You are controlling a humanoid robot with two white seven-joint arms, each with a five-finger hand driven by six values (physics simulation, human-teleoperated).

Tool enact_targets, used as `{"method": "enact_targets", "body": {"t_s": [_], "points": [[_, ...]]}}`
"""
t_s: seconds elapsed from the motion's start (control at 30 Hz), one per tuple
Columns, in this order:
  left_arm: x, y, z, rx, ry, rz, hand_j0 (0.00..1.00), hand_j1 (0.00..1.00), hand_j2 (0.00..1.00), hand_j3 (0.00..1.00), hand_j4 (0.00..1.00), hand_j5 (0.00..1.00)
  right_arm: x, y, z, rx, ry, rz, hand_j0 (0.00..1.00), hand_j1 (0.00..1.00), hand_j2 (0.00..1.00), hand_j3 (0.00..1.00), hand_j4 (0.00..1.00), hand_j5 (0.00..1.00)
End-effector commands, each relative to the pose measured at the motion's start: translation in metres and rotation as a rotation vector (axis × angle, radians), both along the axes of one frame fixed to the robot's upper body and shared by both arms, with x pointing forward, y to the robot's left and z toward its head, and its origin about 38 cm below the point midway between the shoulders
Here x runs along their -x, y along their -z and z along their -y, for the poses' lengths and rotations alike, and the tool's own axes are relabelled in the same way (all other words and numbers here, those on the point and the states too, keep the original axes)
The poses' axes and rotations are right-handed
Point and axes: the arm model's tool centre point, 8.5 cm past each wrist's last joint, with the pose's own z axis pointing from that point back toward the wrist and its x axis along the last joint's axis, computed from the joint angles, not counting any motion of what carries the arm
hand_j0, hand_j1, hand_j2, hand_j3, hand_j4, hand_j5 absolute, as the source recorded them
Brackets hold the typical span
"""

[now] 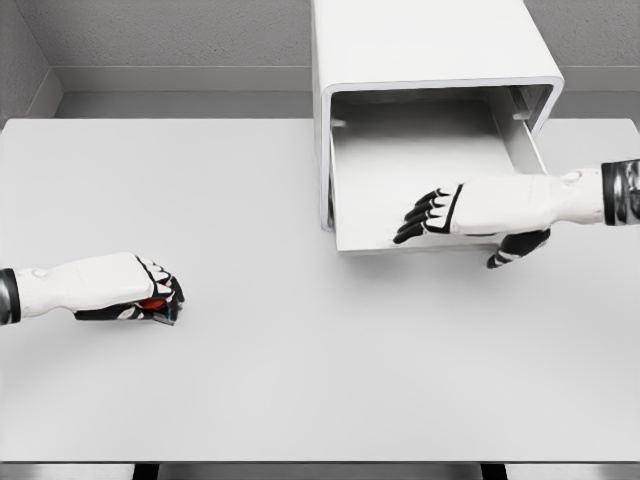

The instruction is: Slide open multi-storey tabletop storage cabinets and put open load switch and slide close multi-storey tabletop storage cabinets

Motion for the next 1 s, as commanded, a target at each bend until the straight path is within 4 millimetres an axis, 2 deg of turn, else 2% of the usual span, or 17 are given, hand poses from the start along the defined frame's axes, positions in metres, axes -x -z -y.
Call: {"method": "enact_targets", "body": {"t_s": [0.0,0.1,0.3,0.5,0.73,0.9,0.97], "points": [[0.002,-0.005,0.004,0.011,0.014,0.008,0.43,0.43,0.43,0.43,0.43,0.43,0.001,-0.006,0.013,-0.034,0.046,0.02,1.0,1.0,1.0,1.0,1.0,1.0],[0.002,-0.019,0.013,0.033,0.043,0.039,0.43,0.43,0.43,0.43,0.43,0.43,0.003,-0.005,0.019,-0.065,0.068,-0.007,1.0,1.0,1.0,1.0,1.0,1.0],[-0.007,-0.052,0.021,0.083,0.066,0.11,0.43,0.43,0.43,0.43,0.43,0.43,0.005,-0.005,0.019,-0.088,0.07,-0.029,1.0,1.0,1.0,1.0,1.0,1.0],[-0.014,-0.073,0.021,0.108,0.069,0.147,0.44,0.44,0.44,0.44,0.44,0.44,0.01,0.007,0.014,-0.058,0.043,-0.068,1.0,1.0,1.0,1.0,1.0,1.0],[-0.022,-0.096,0.025,0.138,0.081,0.195,0.44,0.44,0.44,0.44,0.44,0.44,0.013,0.008,0.011,-0.036,0.025,-0.077,1.0,1.0,1.0,1.0,1.0,1.0],[-0.032,-0.126,0.037,0.182,0.111,0.267,0.44,0.44,0.44,0.44,0.44,0.44,0.014,0.009,0.012,-0.031,0.024,-0.079,1.0,1.0,1.0,1.0,1.0,1.0],[-0.035,-0.129,0.046,0.21,0.126,0.281,0.44,0.44,0.44,0.44,0.44,0.44,0.015,0.009,0.013,-0.027,0.026,-0.077,1.0,1.0,1.0,1.0,1.0,1.0]]}}
